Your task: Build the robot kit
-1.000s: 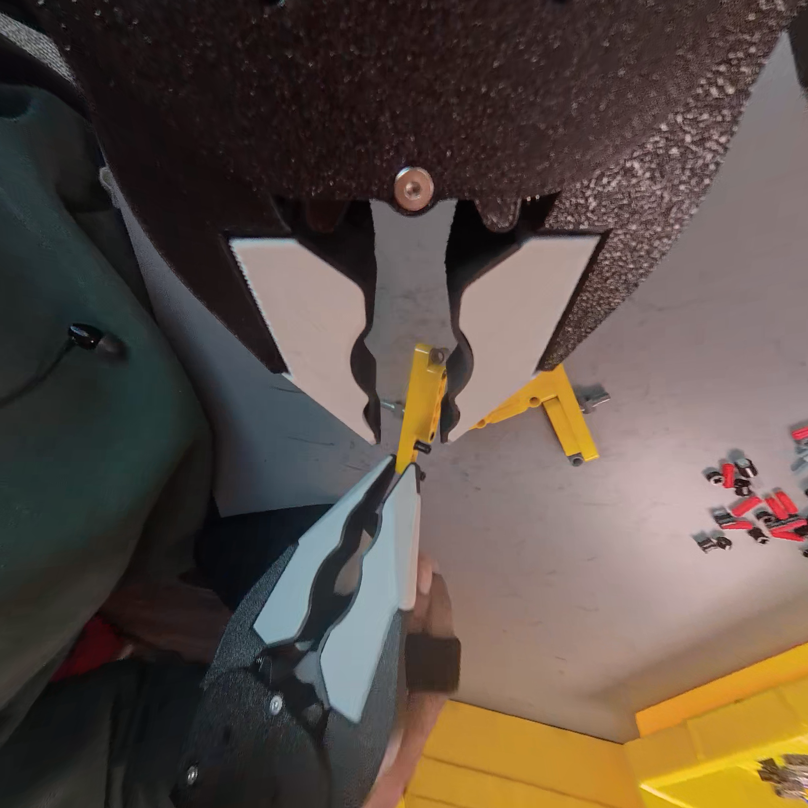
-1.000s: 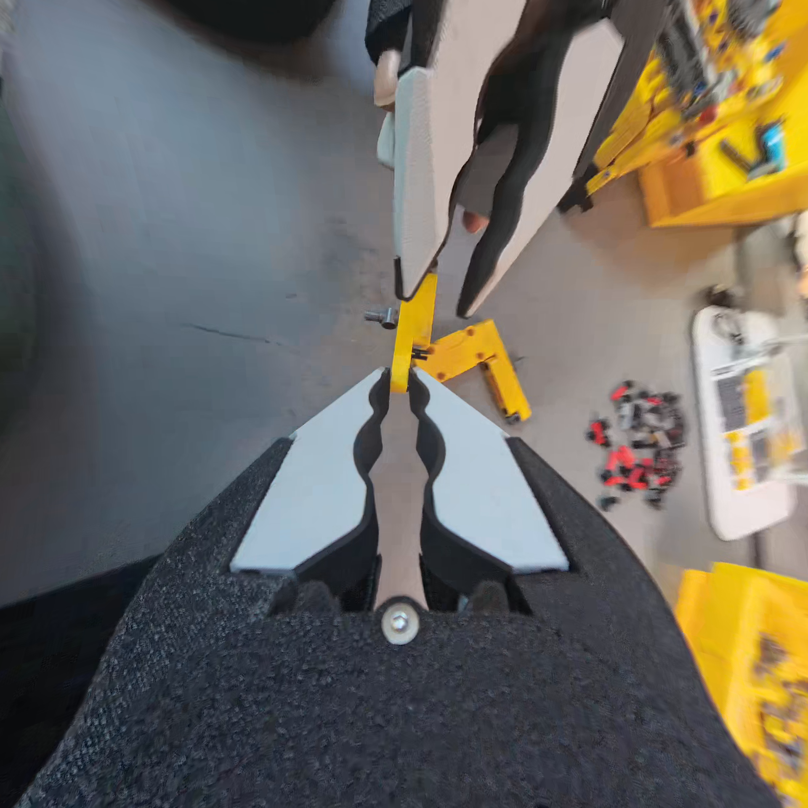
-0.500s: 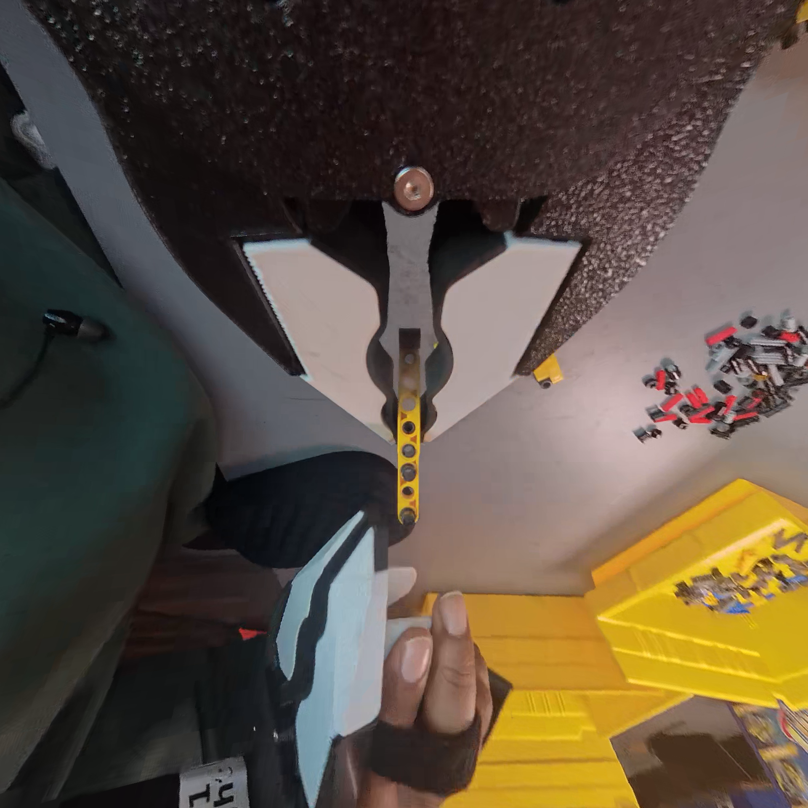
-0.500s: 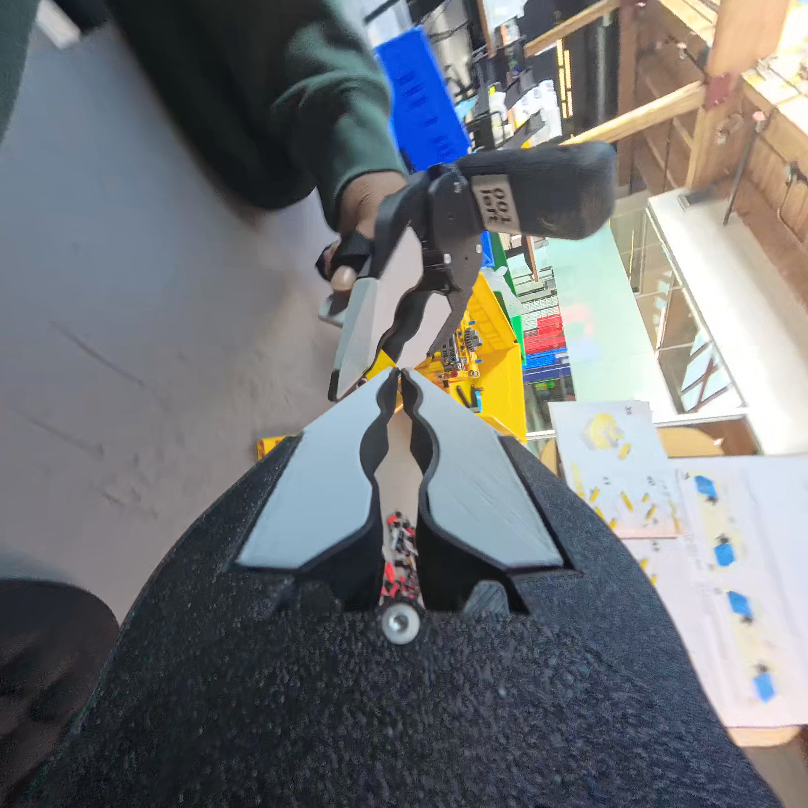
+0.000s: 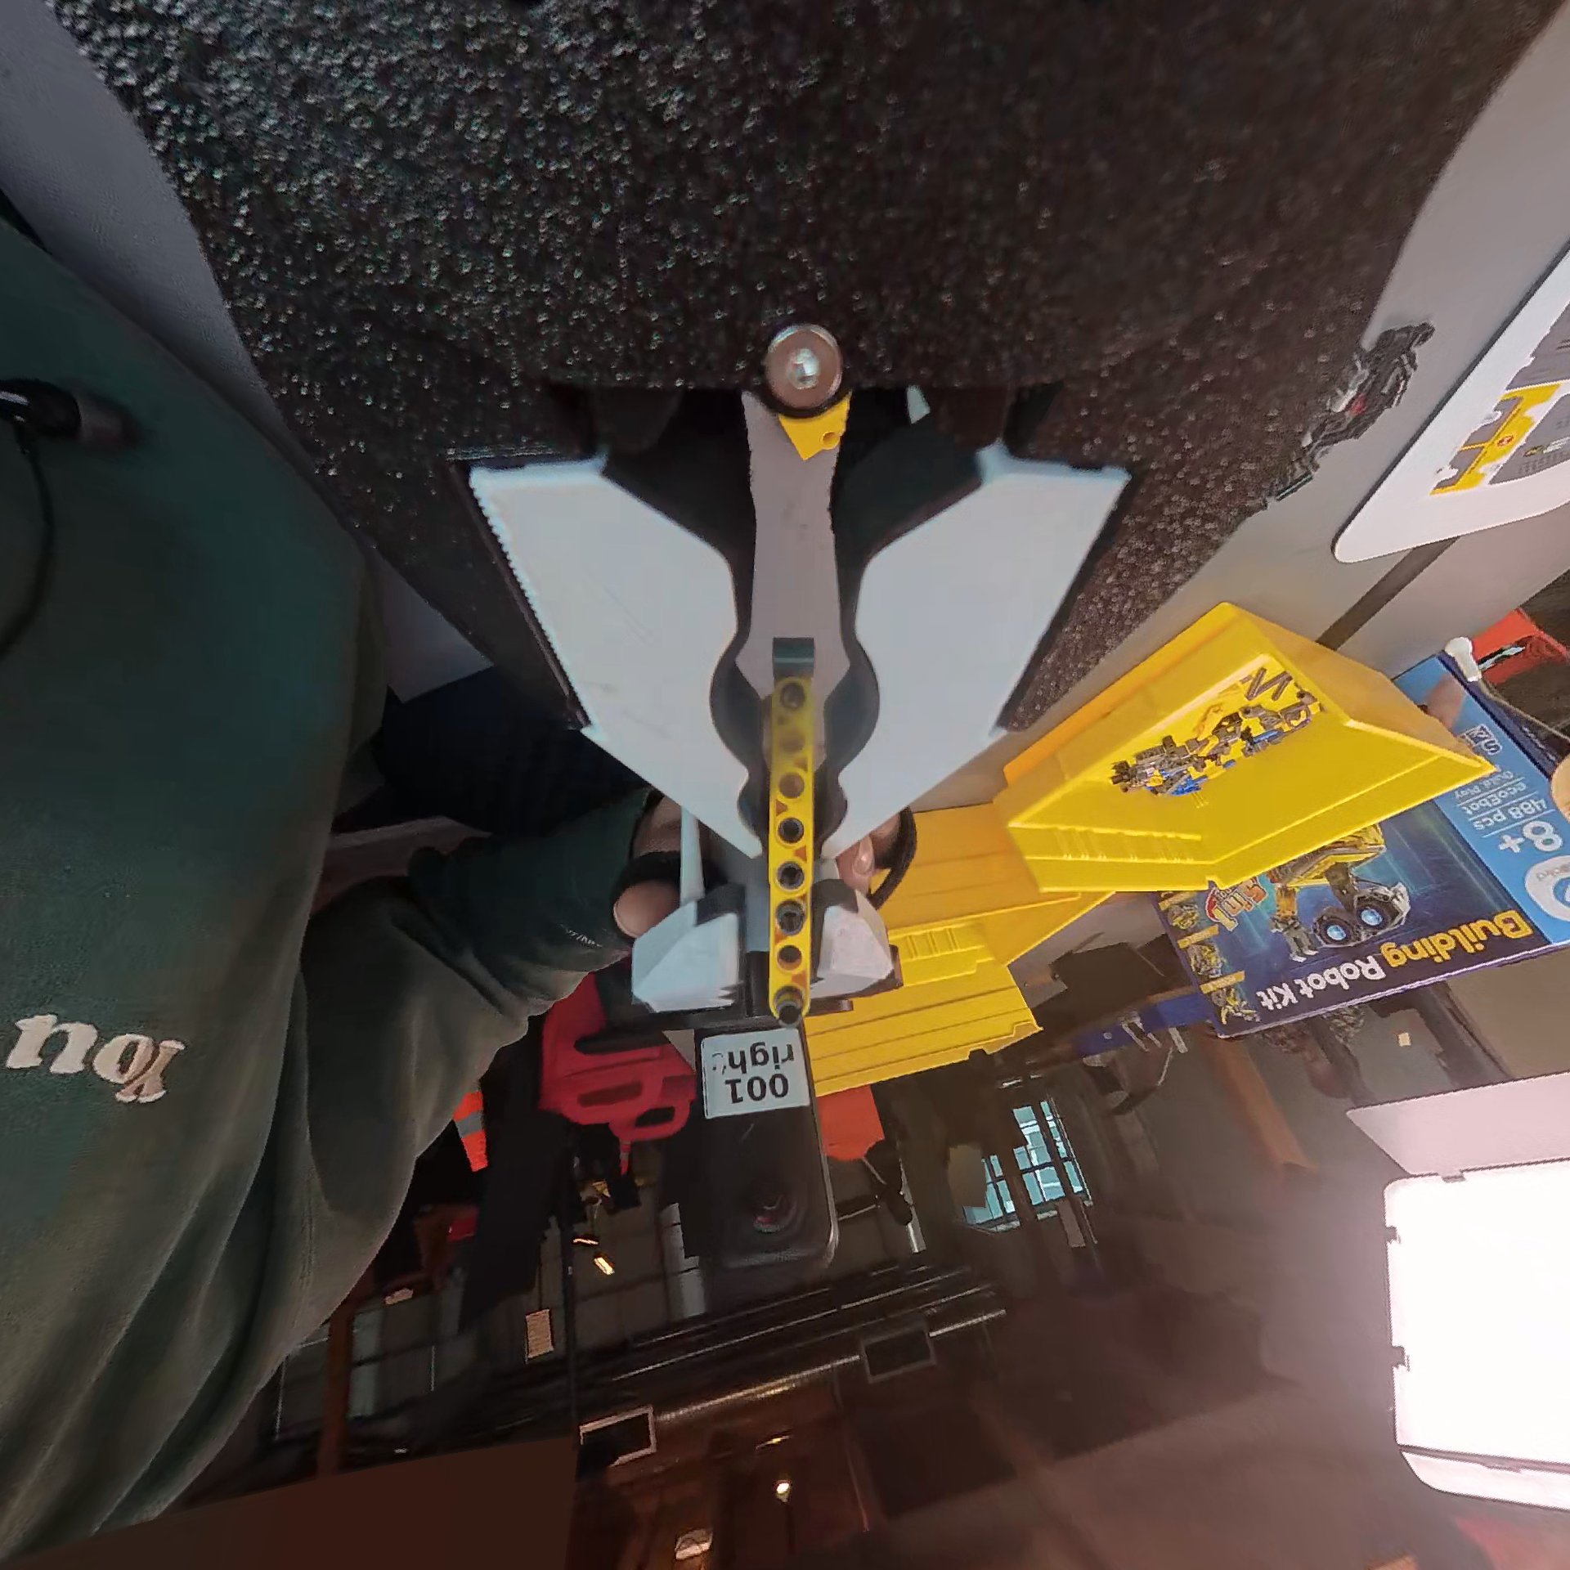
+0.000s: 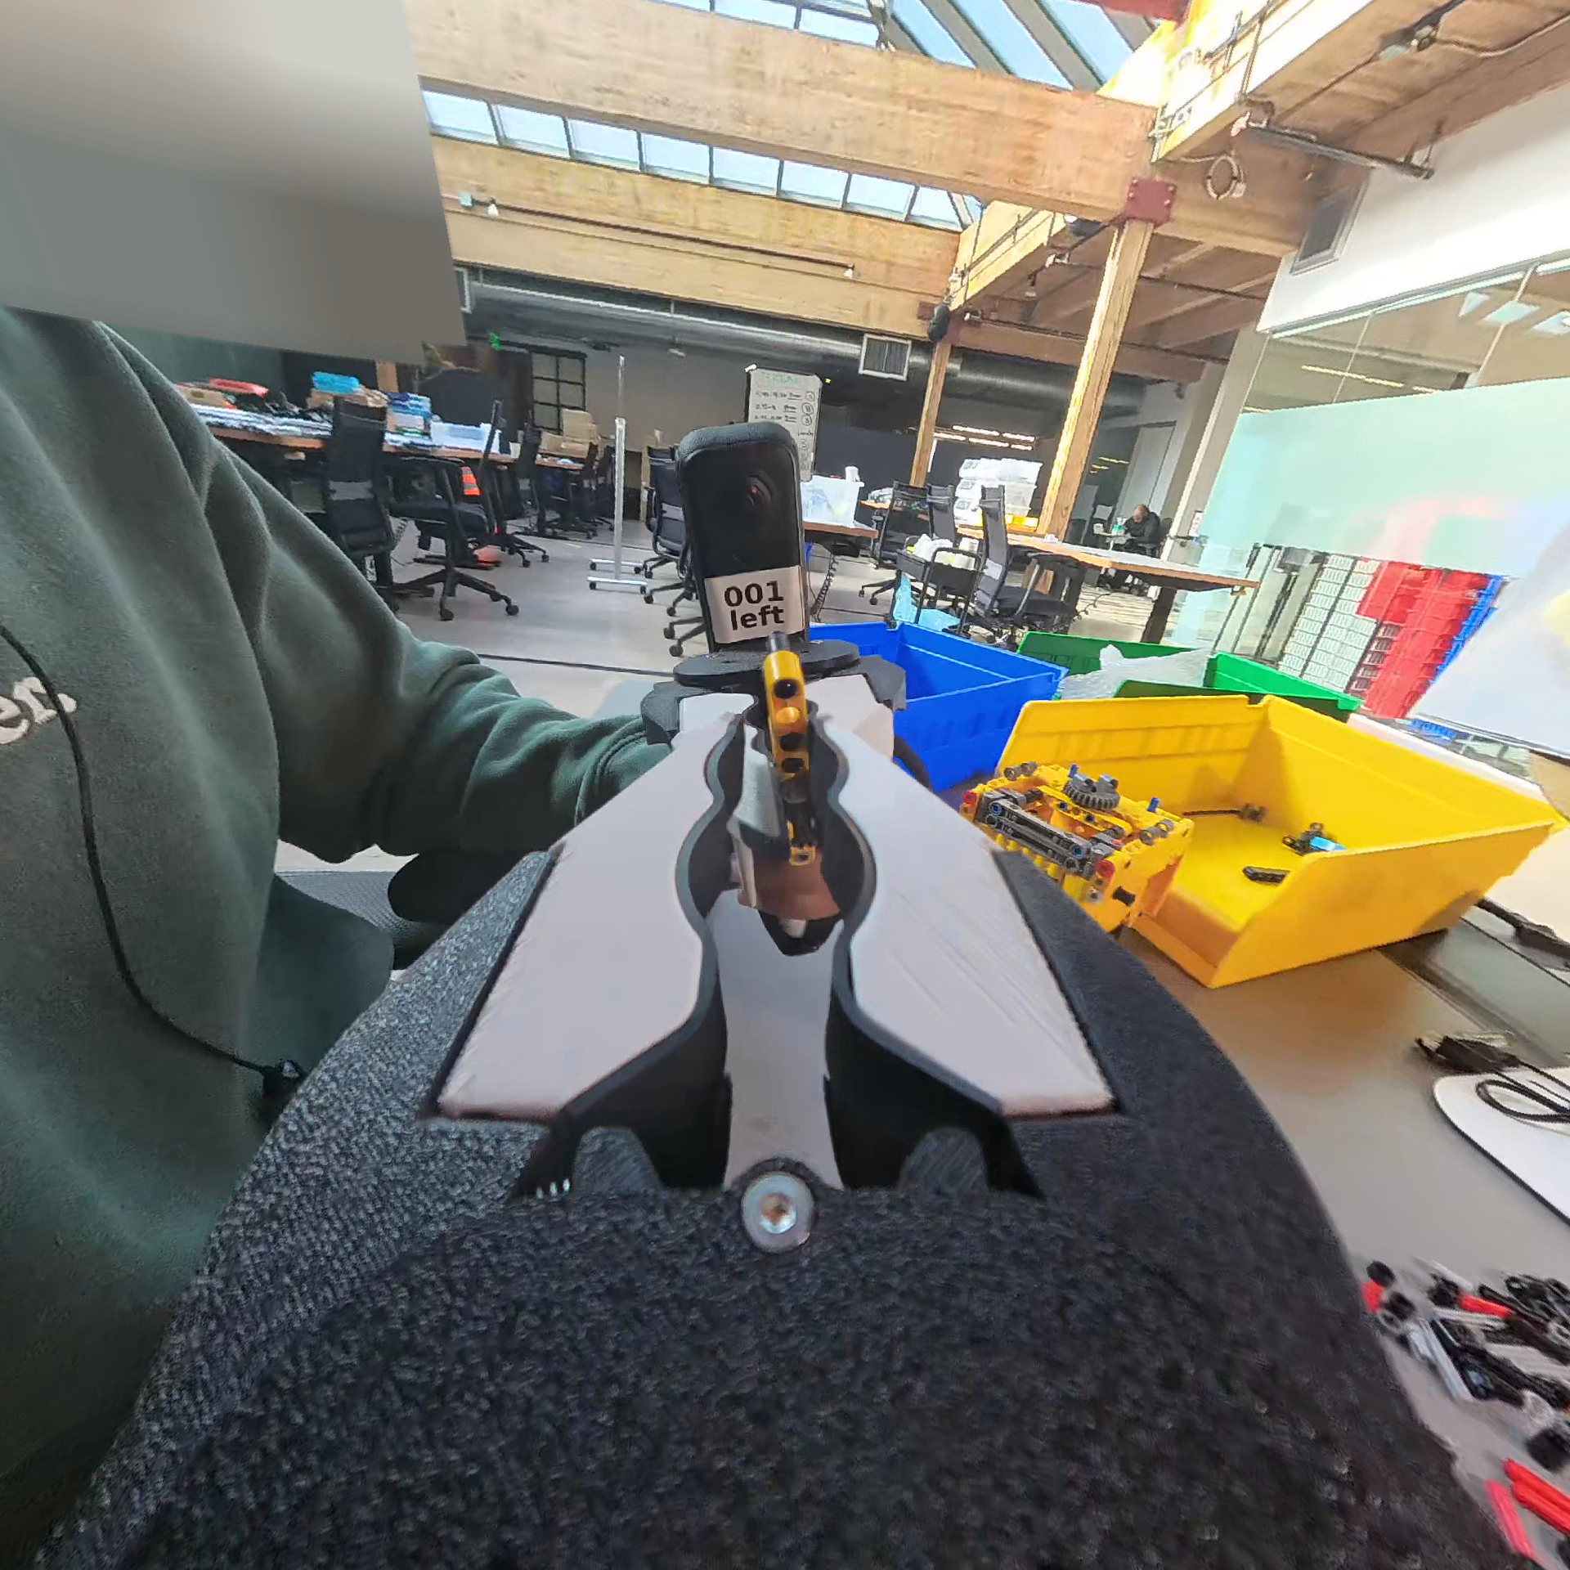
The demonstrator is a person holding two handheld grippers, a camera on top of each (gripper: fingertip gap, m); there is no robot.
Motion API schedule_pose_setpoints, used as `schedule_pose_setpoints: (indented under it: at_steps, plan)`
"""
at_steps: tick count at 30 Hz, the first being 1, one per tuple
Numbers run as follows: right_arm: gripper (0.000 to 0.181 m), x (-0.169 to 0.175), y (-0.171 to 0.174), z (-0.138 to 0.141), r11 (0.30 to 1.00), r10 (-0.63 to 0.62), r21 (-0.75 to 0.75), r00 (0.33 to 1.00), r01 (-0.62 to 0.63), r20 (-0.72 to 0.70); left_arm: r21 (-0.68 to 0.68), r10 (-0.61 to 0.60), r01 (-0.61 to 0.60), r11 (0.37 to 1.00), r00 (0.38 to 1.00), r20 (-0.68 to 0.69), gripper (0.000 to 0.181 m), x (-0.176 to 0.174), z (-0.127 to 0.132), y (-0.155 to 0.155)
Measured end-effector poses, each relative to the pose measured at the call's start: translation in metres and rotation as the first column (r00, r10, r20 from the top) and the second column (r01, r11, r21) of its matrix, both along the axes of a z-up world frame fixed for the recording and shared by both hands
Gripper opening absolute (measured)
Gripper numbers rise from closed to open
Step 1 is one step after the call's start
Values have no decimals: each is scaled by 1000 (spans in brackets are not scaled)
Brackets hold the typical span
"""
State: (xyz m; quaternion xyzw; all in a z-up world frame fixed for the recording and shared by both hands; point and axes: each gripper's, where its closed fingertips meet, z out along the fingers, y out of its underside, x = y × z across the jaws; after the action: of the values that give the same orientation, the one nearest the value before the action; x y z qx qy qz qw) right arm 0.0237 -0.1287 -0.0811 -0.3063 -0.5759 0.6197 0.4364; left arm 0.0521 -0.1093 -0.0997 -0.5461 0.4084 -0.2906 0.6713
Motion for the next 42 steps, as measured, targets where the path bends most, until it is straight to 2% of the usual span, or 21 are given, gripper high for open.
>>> schedule_pose_setpoints:
  at_steps: [1,4,6,8,9,10,11,13,15,16,20,25,29,32,35,38,42]
  plan:
    - [7,0,2,1,1000,-7,-17,1000,6,-4,-3,-2,2,1000,1000,2,6,1,0,0]
    - [7,-1,7,-1,999,4,-54,1000,-3,20,-31,9,-9,999,1000,2,7,1,-3,3]
    - [6,-1,13,2,999,-16,-50,1000,17,21,-59,43,-43,997,999,-10,14,-3,-6,9]
    - [6,1,26,8,993,-110,46,994,110,2,-90,103,-104,991,995,-9,19,-15,-8,18]
    - [6,1,36,10,969,-192,157,981,193,-24,-120,140,-137,983,990,18,22,-24,-6,24]
    - [6,1,45,9,911,-279,297,958,285,-64,-171,164,-153,973,985,50,28,-32,-5,29]
    - [7,0,55,8,814,-371,436,921,385,-121,-231,166,-141,963,982,92,28,-38,-4,32]
    - [6,-2,72,-1,545,-483,672,843,502,-237,-330,173,-101,938,965,197,27,-46,1,36]
    - [7,-8,88,-18,267,-541,806,774,528,-328,-396,171,-54,917,949,266,26,-47,1,39]
    - [7,-12,91,-26,187,-546,831,758,524,-356,-430,179,-46,902,945,274,25,-45,-3,42]
    - [6,-27,96,-56,63,-573,872,733,485,-367,-542,226,-72,837,949,222,25,-38,-30,53]
    - [6,-36,96,-76,33,-571,886,737,462,-362,-608,311,-139,782,932,187,10,-47,-49,65]
    - [7,-37,96,-84,50,-587,891,735,451,-340,-601,316,-186,777,942,116,9,-49,-57,67]
    - [7,-38,97,-84,54,-601,893,728,447,-328,-546,341,-263,796,939,44,13,-50,-57,67]
    - [7,-38,100,-85,57,-620,895,718,443,-316,-492,362,-335,804,931,-44,29,-47,-60,67]
    - [7,-38,99,-86,58,-628,896,713,441,-310,-420,411,-427,801,902,-134,20,-50,-65,71]
    - [7,-37,99,-86,62,-626,895,716,441,-310,-376,395,-433,819,901,-178,16,-49,-65,69]
